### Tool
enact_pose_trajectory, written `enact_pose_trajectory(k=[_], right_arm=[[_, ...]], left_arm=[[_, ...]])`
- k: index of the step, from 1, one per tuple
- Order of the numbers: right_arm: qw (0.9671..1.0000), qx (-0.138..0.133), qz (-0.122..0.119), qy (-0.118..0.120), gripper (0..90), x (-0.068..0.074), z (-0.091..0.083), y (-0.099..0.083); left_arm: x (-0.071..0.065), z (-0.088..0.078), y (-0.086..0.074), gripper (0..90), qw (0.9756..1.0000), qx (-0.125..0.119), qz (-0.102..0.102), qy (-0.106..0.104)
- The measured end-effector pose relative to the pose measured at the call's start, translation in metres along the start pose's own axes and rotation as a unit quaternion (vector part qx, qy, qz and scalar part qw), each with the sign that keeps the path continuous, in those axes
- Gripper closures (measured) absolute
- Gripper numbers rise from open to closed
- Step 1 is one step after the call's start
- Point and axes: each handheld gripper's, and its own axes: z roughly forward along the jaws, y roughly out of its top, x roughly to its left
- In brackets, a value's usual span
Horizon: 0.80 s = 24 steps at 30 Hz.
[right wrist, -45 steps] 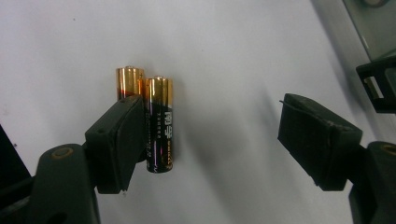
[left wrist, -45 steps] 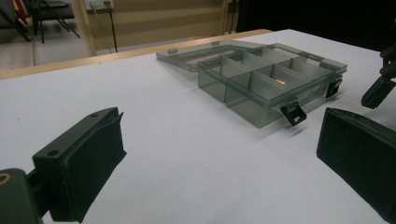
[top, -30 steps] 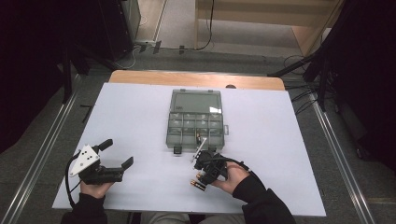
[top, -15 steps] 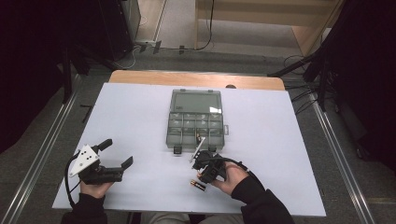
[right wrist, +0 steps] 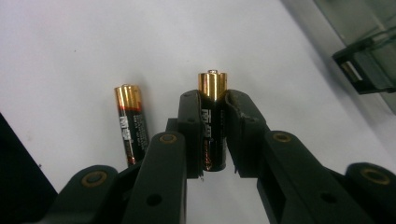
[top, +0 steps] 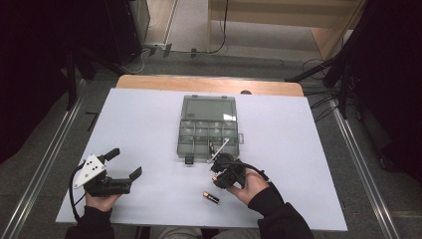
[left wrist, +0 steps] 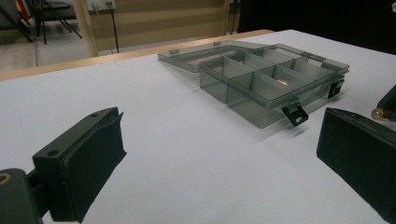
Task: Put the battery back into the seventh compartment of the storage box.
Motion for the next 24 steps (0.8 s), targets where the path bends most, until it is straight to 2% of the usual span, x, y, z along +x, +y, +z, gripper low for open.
enact_pose_trajectory(k=[1,4,6,13,19,24], right_arm=[[0.9999,-0.005,0.01,0.0,77.7,-0.002,-0.001,0.0],[0.9998,-0.014,0.016,0.001,77.7,-0.003,-0.003,0.0],[0.9988,-0.029,0.038,-0.001,77.7,-0.007,-0.005,-0.001],[0.9961,-0.059,0.066,0.003,77.7,-0.015,-0.01,0.0],[0.9925,-0.087,0.084,0.019,77.7,-0.021,-0.015,0.0],[0.987,-0.115,0.107,0.032,77.8,-0.029,-0.02,0.003]], left_arm=[[0.0,0.0,0.0,0.8,1.0,-0.001,-0.001,0.001],[0.0,0.0,0.0,0.7,1.0,-0.001,-0.001,0.0],[0.0,0.0,0.0,0.8,1.0,-0.002,-0.001,0.0],[0.0,-0.001,0.0,0.8,1.0,-0.003,-0.002,0.0],[0.0,0.0,0.0,0.7,1.0,-0.001,-0.001,-0.001],[0.0,0.0,0.0,0.8,1.0,-0.001,-0.001,0.0]])
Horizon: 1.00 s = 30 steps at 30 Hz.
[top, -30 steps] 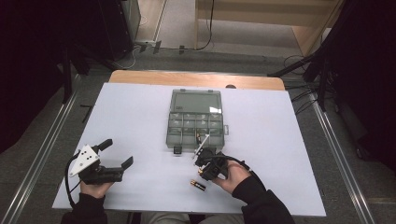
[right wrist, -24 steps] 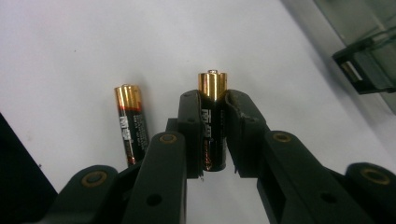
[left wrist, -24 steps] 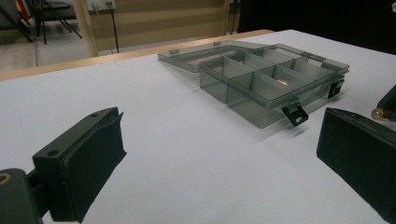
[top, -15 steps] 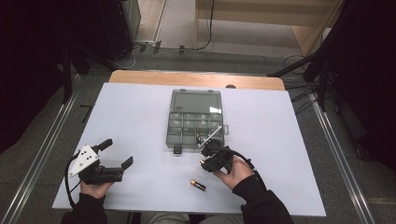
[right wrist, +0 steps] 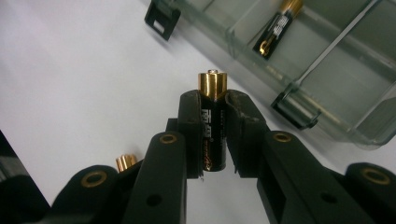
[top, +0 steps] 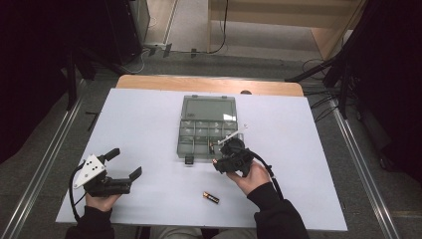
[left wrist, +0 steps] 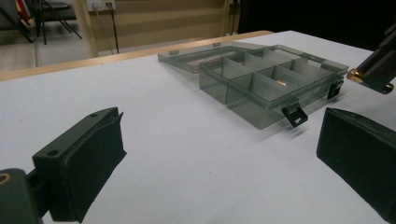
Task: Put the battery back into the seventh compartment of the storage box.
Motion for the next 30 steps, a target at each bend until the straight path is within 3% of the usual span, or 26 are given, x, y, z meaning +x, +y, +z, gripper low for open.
enact_pose_trajectory(k=[5,8,10,11,12,16,19,20,23,24,25,28,30], right_arm=[[0.9991,-0.027,0.028,0.016,77.7,-0.008,-0.003,0.005],[0.9959,-0.054,0.069,0.023,77.7,-0.015,-0.001,0.007],[0.9949,-0.06,0.077,0.026,77.7,-0.017,-0.001,0.008],[0.9921,-0.073,0.096,0.034,77.7,-0.02,0.0,0.009],[0.9921,-0.073,0.096,0.034,77.7,-0.02,0.0,0.009],[0.9856,-0.096,0.13,0.05,77.7,-0.027,0.001,0.012],[0.9833,-0.1,0.139,0.06,77.7,-0.031,0.003,0.013],[0.9801,-0.106,0.158,0.058,77.7,-0.034,0.006,0.014],[0.9773,-0.112,0.171,0.055,77.7,-0.036,0.007,0.016],[0.9734,-0.12,0.186,0.06,77.7,-0.04,0.008,0.017],[0.9734,-0.12,0.186,0.06,77.7,-0.04,0.008,0.017],[0.9676,-0.124,0.211,0.061,77.7,-0.047,0.012,0.019],[0.9668,-0.122,0.216,0.061,77.7,-0.048,0.013,0.019]], left_arm=[[0.0,0.0,0.0,0.8,1.0,0.0,0.0,0.0],[0.0,-0.001,0.0,0.8,1.0,-0.004,0.001,0.002],[0.0,-0.001,0.0,0.8,1.0,-0.004,0.0,0.003],[0.0,-0.001,0.0,0.8,1.0,-0.004,0.001,0.003],[0.0,-0.001,0.0,0.8,1.0,-0.004,0.001,0.003],[0.0,0.0,0.0,0.8,1.0,-0.003,0.0,0.003],[0.0,0.0,0.0,0.7,1.0,-0.003,0.0,0.003],[0.0,0.0,0.0,0.8,1.0,-0.003,0.002,0.003],[0.0,0.0,0.0,0.8,1.0,-0.004,0.001,0.003],[0.0,0.0,0.0,0.8,1.0,-0.003,0.0,0.003],[0.0,0.0,0.0,0.8,1.0,-0.003,0.0,0.003],[0.0,0.0,0.0,0.8,1.0,-0.003,0.0,0.003],[0.0,0.0,0.0,0.8,1.0,-0.003,0.0,0.003]])
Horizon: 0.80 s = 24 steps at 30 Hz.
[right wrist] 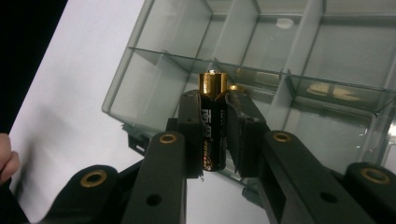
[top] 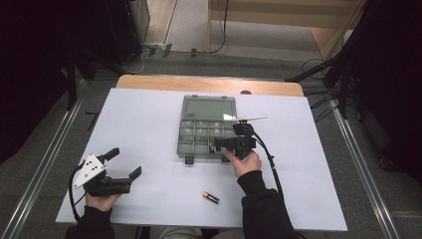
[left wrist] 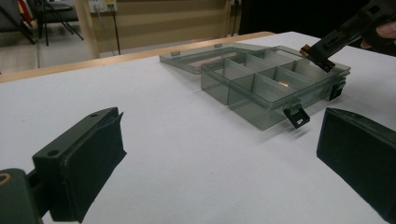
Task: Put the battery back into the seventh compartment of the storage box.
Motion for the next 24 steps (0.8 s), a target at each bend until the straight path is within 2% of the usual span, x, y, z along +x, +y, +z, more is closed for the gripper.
enact_pose_trajectory(k=[2,3,5,6,7,8,10,12,14,16,18,24], right_arm=[[0.9999,-0.007,0.015,-0.001,73.6,-0.002,0.002,0.0],[0.9996,-0.016,0.021,-0.004,61.7,-0.001,0.002,0.001],[0.9995,-0.023,0.021,-0.007,54.1,0.002,0.0,0.0],[0.9995,-0.023,0.021,-0.007,54.1,0.002,0.0,0.0],[0.9995,-0.027,0.015,-0.011,44.5,0.004,-0.003,-0.001],[0.9995,-0.027,0.015,-0.011,44.5,0.004,-0.003,-0.001],[0.9993,-0.036,0.0,-0.011,32.9,0.004,-0.005,-0.002],[0.9991,-0.036,-0.02,-0.002,10.6,0.005,-0.007,-0.003],[0.9985,-0.017,-0.051,0.016,0.0,0.008,-0.007,-0.004],[0.9971,-0.003,-0.075,0.012,0.0,0.012,-0.008,-0.008],[0.9951,-0.001,-0.099,0.0,0.0,0.017,-0.01,-0.011],[0.9876,0.0,-0.157,0.004,0.0,0.03,-0.016,-0.02]], left_arm=[[0.0,0.0,0.0,0.7,1.0,0.0,0.0,0.0],[0.0,0.0,0.0,0.7,1.0,0.0,0.0,-0.001],[0.0,0.0,0.0,0.7,1.0,-0.001,0.001,0.0],[0.0,0.0,0.0,0.7,1.0,-0.001,0.0,0.0],[0.0,0.0,0.0,0.7,1.0,0.0,-0.001,0.0],[0.0,0.0,0.0,0.7,1.0,0.0,0.0,0.0],[0.0,0.0,0.0,0.8,1.0,0.0,0.0,0.0],[0.0,0.0,0.0,0.7,1.0,0.0,0.0,-0.001],[0.0,0.0,0.0,0.8,1.0,0.0,0.0,-0.001],[0.0,0.0,0.0,0.7,1.0,0.0,0.0,-0.001],[0.0,0.0,0.0,0.8,1.0,0.001,0.0,-0.002],[0.0,0.0,0.0,0.7,1.0,0.001,0.0,-0.002]])
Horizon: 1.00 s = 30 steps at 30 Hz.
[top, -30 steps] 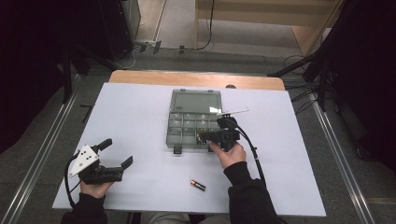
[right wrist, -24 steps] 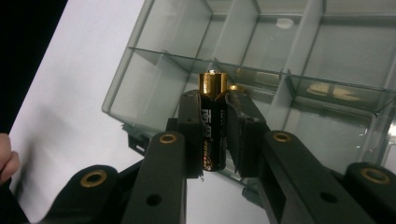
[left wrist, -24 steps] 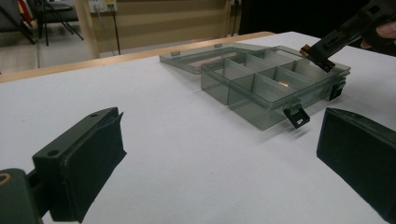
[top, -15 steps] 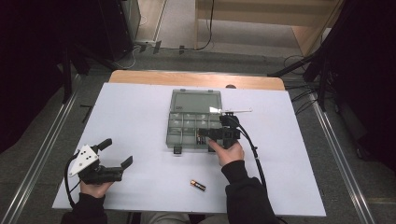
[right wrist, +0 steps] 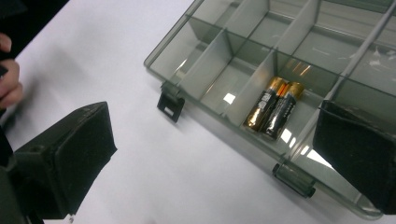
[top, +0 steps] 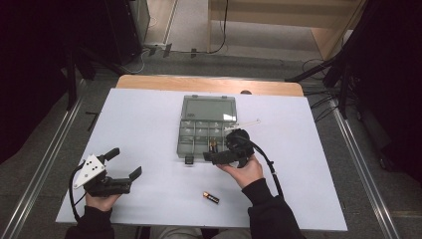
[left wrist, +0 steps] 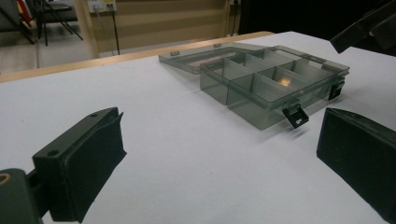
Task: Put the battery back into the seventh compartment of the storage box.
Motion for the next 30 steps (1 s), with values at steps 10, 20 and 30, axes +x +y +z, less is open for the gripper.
enact_pose_trajectory(k=[10,20,30], right_arm=[[0.9975,0.028,-0.064,-0.015,0.0,0.019,0.0,-0.01],[0.9814,0.115,-0.14,-0.061,0.0,0.037,0.014,-0.021],[0.9623,0.175,-0.193,-0.077,0.0,0.053,0.023,-0.035]], left_arm=[[0.0,0.0,0.0,0.8,1.0,0.0,0.001,-0.001],[0.0,0.0,0.0,0.7,1.0,0.001,0.002,-0.001],[0.0,0.001,0.0,0.8,1.0,0.001,0.001,-0.002]])
